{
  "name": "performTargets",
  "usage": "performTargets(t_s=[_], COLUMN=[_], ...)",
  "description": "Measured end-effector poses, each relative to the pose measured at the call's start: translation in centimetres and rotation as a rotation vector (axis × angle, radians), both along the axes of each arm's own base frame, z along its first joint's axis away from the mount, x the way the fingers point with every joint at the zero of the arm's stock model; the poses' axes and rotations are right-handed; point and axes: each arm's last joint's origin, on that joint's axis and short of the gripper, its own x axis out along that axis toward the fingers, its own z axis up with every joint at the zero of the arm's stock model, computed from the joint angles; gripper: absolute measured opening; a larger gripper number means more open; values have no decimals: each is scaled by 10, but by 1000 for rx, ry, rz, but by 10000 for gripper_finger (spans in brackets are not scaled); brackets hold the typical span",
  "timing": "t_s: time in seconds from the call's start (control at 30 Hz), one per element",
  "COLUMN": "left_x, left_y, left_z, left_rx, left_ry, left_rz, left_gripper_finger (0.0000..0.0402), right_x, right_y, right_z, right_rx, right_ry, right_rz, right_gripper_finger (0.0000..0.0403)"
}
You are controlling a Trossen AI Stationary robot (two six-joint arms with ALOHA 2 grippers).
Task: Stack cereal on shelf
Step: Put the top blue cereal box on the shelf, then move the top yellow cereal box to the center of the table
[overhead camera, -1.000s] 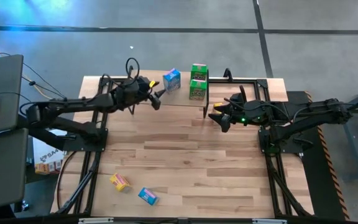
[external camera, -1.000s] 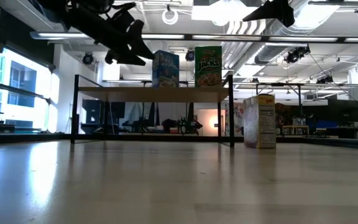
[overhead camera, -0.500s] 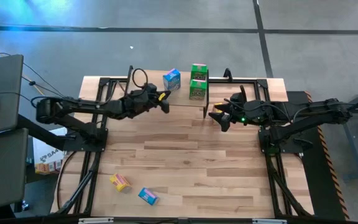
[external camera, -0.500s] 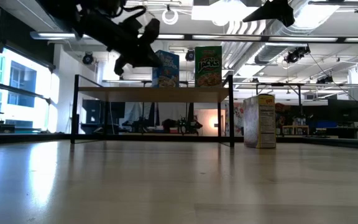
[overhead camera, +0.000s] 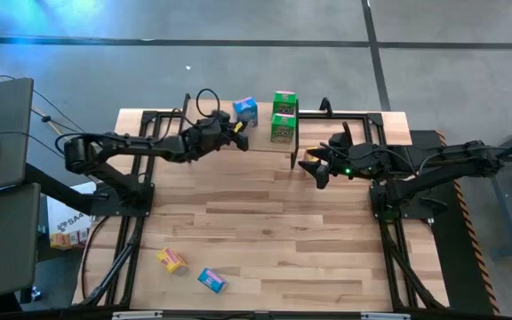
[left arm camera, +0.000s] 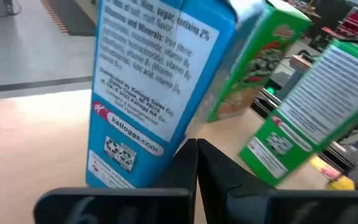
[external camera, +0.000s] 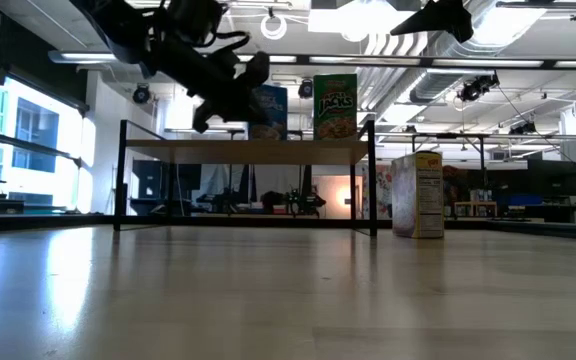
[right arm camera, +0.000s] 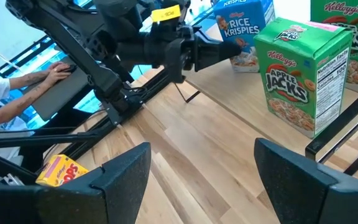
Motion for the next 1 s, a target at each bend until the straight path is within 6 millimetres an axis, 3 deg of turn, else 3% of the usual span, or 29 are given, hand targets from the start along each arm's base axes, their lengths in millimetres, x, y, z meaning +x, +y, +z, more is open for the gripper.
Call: performTargets(t_s=[0.3,0.5,0.63,0.73,0.87,1.0], left_x=[-6,-8,-13,-19,-34,-55], left_y=[14,8,-15,-38,-74,-104], left_z=[0,4,11,30,56,65], left_rx=[2,-32,-57,0,86,124], left_ry=[6,6,68,57,-81,-253], left_rz=[28,-57,-134,-231,-468,-613], left_gripper_finger=[0,0,0,0,0,0], right_x=[0,0,0,0,-6,-16], right_y=[0,0,1,2,2,-1], right_z=[0,0,0,0,-1,-10], right_rx=[0,1,-4,-13,-14,39], right_ry=[0,2,8,15,47,146], right_rz=[0,13,35,70,97,28], right_gripper_finger=[282,282,282,282,282,282])
